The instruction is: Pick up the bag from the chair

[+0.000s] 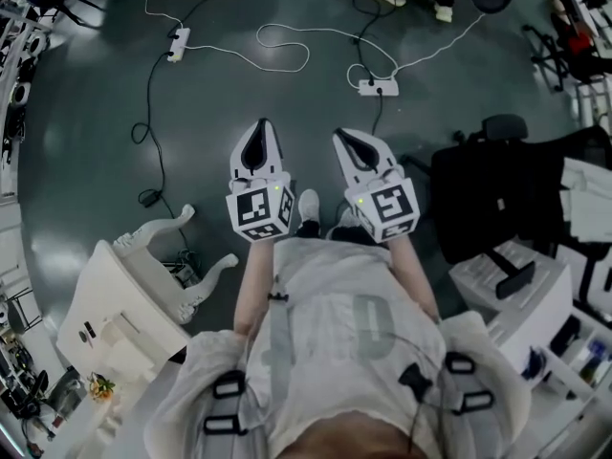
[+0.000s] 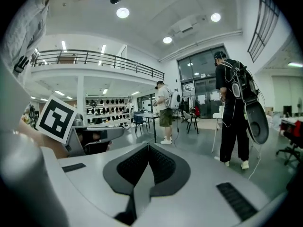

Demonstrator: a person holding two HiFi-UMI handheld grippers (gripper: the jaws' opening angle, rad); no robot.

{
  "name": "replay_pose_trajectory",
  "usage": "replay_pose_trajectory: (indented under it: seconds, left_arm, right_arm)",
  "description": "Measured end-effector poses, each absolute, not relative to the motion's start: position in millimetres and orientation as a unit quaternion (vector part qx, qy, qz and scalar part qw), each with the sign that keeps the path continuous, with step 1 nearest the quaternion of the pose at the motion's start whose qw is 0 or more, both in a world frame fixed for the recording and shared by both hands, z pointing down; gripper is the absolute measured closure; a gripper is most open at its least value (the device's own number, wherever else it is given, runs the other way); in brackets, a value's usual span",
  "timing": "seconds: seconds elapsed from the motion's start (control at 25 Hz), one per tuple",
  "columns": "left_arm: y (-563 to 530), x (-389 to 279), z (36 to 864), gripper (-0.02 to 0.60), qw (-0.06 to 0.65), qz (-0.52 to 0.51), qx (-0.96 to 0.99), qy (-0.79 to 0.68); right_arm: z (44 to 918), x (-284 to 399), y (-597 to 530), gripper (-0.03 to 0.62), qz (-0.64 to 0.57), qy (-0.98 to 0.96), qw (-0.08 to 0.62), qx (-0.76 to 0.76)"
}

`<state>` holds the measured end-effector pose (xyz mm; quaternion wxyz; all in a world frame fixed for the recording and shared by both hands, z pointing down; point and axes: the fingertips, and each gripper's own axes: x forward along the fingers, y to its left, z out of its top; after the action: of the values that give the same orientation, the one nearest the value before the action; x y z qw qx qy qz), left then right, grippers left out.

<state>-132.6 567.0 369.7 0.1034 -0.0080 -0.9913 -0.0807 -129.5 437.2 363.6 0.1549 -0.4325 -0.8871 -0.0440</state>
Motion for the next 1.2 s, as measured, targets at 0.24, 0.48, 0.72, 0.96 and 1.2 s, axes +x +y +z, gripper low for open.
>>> replay_pose_trajectory:
  seconds: [0.24, 0.48, 0.72, 0.96, 1.2]
  left_arm:
    - [543, -125, 354, 0.575, 0.091, -0.074, -0.009, -0.993]
    - [505, -131, 344, 0.575, 0.089, -0.047, 0.039, -0.994]
    - [393, -164, 339, 0.575, 0.092, -0.009, 0.153, -0.984]
    - [237, -175, 339, 0.575, 0.089, 0.019, 0.288, -0.953]
    - [110, -161, 334, 0.575, 0.085, 0.034, 0.414, -0.906]
  right_arm:
    - [361, -130, 418, 0.586, -0.024, -0.890, 0.153, -0.428]
    - [356, -129, 386, 0.588, -0.009, -0.909, 0.148, -0.391]
    - [351, -137, 286, 0.588, -0.036, -0.948, 0.138, -0.285]
    - [354, -127, 150, 0.587, -0.031, -0.976, 0.146, -0.161]
    - [357, -84, 15, 0.586, -0.022, -0.988, 0.153, 0.015]
